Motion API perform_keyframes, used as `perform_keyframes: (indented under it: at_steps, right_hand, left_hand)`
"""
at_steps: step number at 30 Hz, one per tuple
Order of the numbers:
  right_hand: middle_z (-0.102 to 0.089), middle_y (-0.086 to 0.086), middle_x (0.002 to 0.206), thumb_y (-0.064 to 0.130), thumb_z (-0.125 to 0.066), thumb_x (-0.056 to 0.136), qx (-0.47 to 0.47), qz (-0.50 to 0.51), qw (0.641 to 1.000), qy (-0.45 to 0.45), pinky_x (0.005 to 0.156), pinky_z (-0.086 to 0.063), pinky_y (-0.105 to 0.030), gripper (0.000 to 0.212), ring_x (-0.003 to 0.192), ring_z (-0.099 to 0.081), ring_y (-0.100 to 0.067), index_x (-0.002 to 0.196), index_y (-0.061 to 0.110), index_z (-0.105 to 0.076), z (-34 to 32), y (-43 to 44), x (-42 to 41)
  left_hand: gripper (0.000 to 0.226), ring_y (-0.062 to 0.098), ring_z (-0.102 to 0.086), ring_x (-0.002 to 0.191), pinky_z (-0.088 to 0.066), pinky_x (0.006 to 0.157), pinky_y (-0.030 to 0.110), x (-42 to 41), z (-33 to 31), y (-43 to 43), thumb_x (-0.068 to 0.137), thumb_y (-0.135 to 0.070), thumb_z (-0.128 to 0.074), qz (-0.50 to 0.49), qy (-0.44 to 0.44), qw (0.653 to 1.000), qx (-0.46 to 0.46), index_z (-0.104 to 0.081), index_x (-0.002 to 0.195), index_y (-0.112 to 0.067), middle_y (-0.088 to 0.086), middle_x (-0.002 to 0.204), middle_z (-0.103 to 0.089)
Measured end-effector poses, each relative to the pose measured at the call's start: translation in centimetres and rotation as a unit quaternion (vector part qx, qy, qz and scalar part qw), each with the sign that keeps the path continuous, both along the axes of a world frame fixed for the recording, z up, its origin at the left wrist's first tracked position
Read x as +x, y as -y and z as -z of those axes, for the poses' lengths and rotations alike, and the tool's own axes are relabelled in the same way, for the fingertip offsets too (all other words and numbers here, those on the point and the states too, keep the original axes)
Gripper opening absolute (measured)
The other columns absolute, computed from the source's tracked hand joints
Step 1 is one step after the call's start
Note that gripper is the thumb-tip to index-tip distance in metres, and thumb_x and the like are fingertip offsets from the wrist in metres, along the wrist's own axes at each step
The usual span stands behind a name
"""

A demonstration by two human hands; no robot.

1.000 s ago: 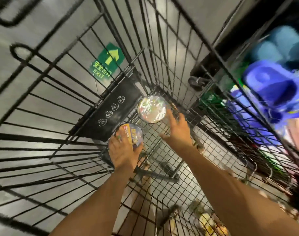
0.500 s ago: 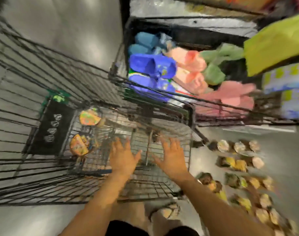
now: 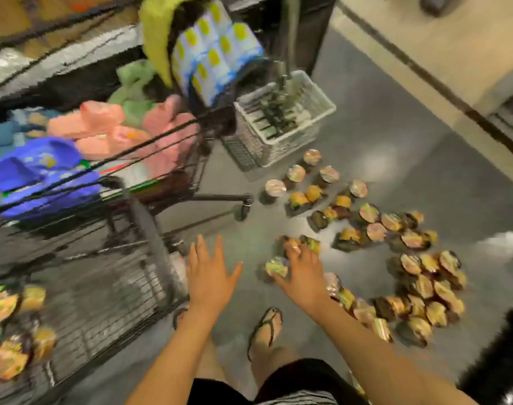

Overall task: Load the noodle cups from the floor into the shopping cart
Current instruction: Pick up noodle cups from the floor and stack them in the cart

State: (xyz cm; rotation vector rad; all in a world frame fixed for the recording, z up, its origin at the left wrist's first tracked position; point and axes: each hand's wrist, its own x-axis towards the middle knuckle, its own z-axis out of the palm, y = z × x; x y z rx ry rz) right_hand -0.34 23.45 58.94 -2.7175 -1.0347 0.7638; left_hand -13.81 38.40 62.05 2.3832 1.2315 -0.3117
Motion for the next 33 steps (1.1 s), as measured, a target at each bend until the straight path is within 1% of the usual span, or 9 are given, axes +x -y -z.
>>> perform_keyframes:
  at_steps: [4,8,13,18,20,23,27,30,33]
  right_hand:
    - [-0.033,-0.016,0.148,0.055,-0.055,0.089,-0.023,0.145,0.989,-0.022,0.106,-0.033,-0.043,0.077,0.133,-0.034,-0.035,0.149,0.015,-0.029,1.2,9.4,2.0]
    - [-0.027,-0.016,0.152,0.060,-0.052,0.088,-0.088,0.262,0.959,-0.063,0.107,-0.032,-0.044,0.083,0.137,-0.029,-0.035,0.152,0.016,-0.022,3.4,15.6,1.3]
    - [-0.038,-0.017,0.145,0.060,-0.056,0.086,-0.117,0.384,0.909,-0.113,0.109,-0.032,-0.042,0.084,0.133,-0.035,-0.035,0.150,0.015,-0.025,6.2,19.3,-0.2]
    - [-0.040,-0.022,0.141,0.055,-0.060,0.086,-0.133,0.483,0.853,-0.145,0.108,-0.030,-0.040,0.083,0.132,-0.034,-0.037,0.150,0.013,-0.028,8.4,20.8,-0.9]
    - [-0.041,-0.023,0.139,0.052,-0.065,0.083,-0.128,0.508,0.840,-0.139,0.107,-0.030,-0.040,0.082,0.131,-0.035,-0.037,0.147,0.012,-0.033,9.5,21.2,-0.9]
    - [-0.038,-0.023,0.143,0.050,-0.066,0.083,-0.136,0.526,0.825,-0.158,0.110,-0.025,-0.040,0.081,0.137,-0.029,-0.036,0.147,0.012,-0.034,12.5,21.9,-0.6]
    - [-0.040,-0.023,0.141,0.052,-0.066,0.083,-0.156,0.547,0.802,-0.182,0.108,-0.027,-0.040,0.083,0.133,-0.033,-0.038,0.148,0.014,-0.031,18.5,22.7,0.7]
    - [-0.035,-0.022,0.144,0.053,-0.066,0.083,-0.154,0.555,0.793,-0.197,0.109,-0.026,-0.042,0.086,0.135,-0.029,-0.037,0.150,0.016,-0.027,24.5,22.8,2.6]
    - [-0.031,-0.022,0.146,0.057,-0.064,0.082,-0.158,0.529,0.808,-0.206,0.111,-0.024,-0.042,0.091,0.137,-0.026,-0.036,0.152,0.017,-0.021,31.7,22.8,4.8]
  left_hand:
    - [0.080,0.037,-0.013,0.145,-0.017,0.117,0.046,4.4,2.1,5.5,0.090,-0.061,-0.047,0.138,-0.055,0.989,-0.016,-0.019,0.153,-0.020,0.023,0.157,-0.012]
    - [0.079,0.036,-0.012,0.145,-0.016,0.116,0.045,6.8,3.9,8.6,0.090,-0.060,-0.047,0.225,-0.081,0.970,-0.043,-0.018,0.153,-0.022,0.021,0.158,-0.009]
    - [0.080,0.034,-0.010,0.146,-0.017,0.116,0.044,8.9,6.7,10.3,0.091,-0.060,-0.044,0.316,-0.118,0.940,-0.054,-0.010,0.154,-0.023,0.020,0.159,-0.007]
    - [0.080,0.035,-0.004,0.147,-0.015,0.116,0.044,11.1,11.4,11.3,0.092,-0.061,-0.041,0.412,-0.174,0.891,-0.078,-0.009,0.154,-0.023,0.020,0.159,-0.002]
    - [0.082,0.039,-0.011,0.145,-0.019,0.115,0.045,12.1,13.3,11.5,0.090,-0.059,-0.047,0.443,-0.180,0.875,-0.078,-0.014,0.154,-0.020,0.024,0.158,-0.006]
    - [0.080,0.044,-0.024,0.140,-0.027,0.111,0.051,14.2,17.1,11.5,0.085,-0.054,-0.059,0.471,-0.145,0.867,-0.071,-0.031,0.149,-0.015,0.029,0.153,-0.021]
    - [0.082,0.038,-0.011,0.145,-0.018,0.115,0.046,16.9,24.1,11.7,0.088,-0.064,-0.047,0.500,-0.187,0.844,-0.049,-0.016,0.153,-0.025,0.019,0.159,-0.010]
    - [0.083,0.039,-0.014,0.144,-0.020,0.114,0.048,18.9,31.0,11.6,0.085,-0.064,-0.052,0.476,-0.183,0.860,-0.041,-0.021,0.151,-0.024,0.020,0.159,-0.009]
    - [0.091,0.038,-0.011,0.145,-0.020,0.115,0.047,20.9,38.5,11.3,0.084,-0.065,-0.053,0.454,-0.214,0.865,-0.023,-0.012,0.153,-0.023,0.020,0.159,-0.004]
